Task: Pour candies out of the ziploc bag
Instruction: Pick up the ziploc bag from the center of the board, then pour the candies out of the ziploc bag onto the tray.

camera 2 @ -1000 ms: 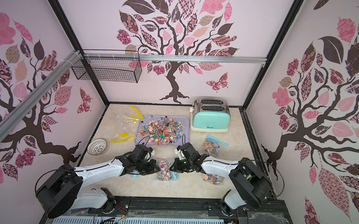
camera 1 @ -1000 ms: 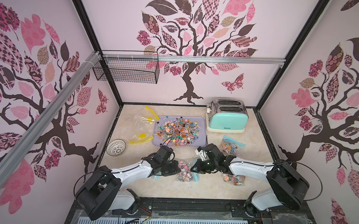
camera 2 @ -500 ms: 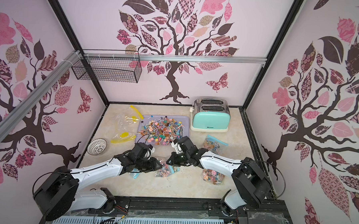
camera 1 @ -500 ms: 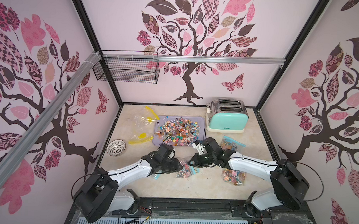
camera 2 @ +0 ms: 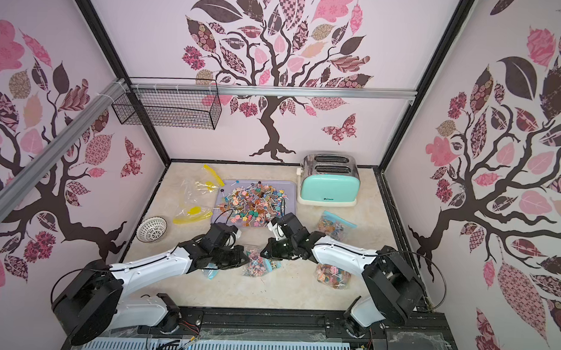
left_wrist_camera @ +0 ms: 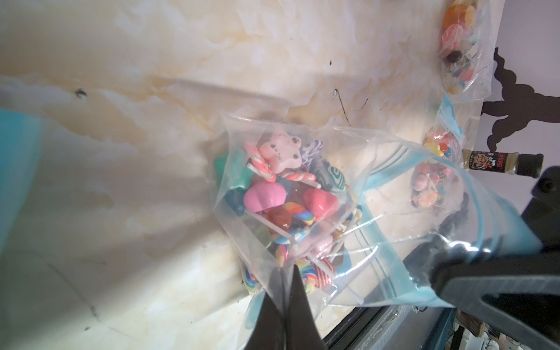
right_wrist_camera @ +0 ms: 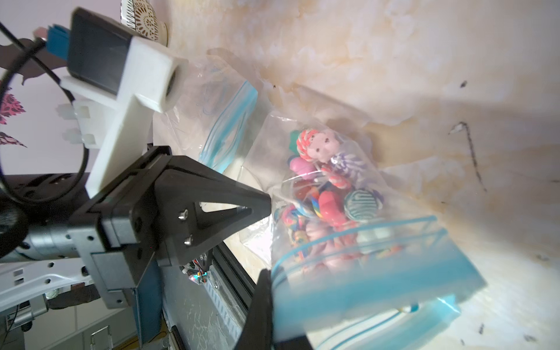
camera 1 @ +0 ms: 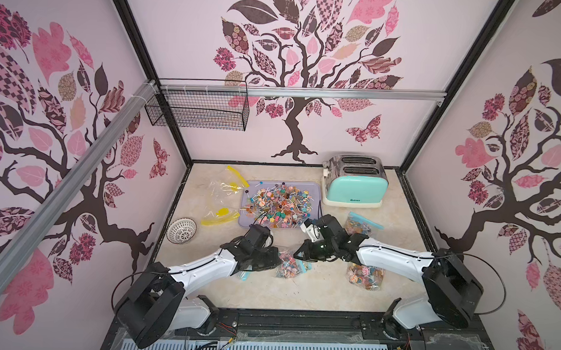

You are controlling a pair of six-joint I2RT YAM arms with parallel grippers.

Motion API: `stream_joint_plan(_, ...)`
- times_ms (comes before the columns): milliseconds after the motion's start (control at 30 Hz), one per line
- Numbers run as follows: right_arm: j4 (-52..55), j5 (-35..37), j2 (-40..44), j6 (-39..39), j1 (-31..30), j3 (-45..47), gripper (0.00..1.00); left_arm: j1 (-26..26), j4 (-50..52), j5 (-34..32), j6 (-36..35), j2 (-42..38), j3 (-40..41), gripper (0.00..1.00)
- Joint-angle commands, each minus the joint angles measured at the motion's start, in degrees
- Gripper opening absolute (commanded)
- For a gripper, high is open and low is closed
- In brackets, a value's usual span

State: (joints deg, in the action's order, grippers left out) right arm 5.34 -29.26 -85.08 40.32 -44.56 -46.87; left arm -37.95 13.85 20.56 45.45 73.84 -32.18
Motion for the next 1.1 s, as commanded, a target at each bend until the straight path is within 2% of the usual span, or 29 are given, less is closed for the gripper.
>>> stream_joint_plan(0, 4.4, 2.0, 0.6, -3.3, -0.2, -6.7, 0.00, 0.5, 0.3, -1.5, 0.0, -1.6, -1.4, 0.00)
stream_joint_plan(133, 10.7, 4.3, -1.2, -6.7, 0.3, -14.6, 0.00, 2.7, 2.9, -1.6, -1.4, -2.7, -5.1, 0.00)
stream_joint_plan(367, 18.2, 3.8, -7.4, -12.0, 5.5, -29.7, 0.00, 11.0, 6.7, 0.8, -6.4, 0.6, -15.4, 0.00)
stream_joint_plan(667, 22.8, 1.3, -22.3, -17.1, 13.4, -50.6, 0.00, 17.7, 5.7, 5.0, -11.4, 17.8, -34.0, 0.00)
stream_joint_plan(900, 26.3, 1.0, -35.0, -18.3, 17.5, -63.1, 0.00, 18.4, 5.9, 7.6, -12.9, 33.3, -48.8, 0.00)
stream_joint_plan(1067, 27.1, 0.8, -40.8, -18.1, 19.6, -67.4, 0.00, 18.4, 7.8, 7.8, -13.5, 39.4, -55.9, 0.00)
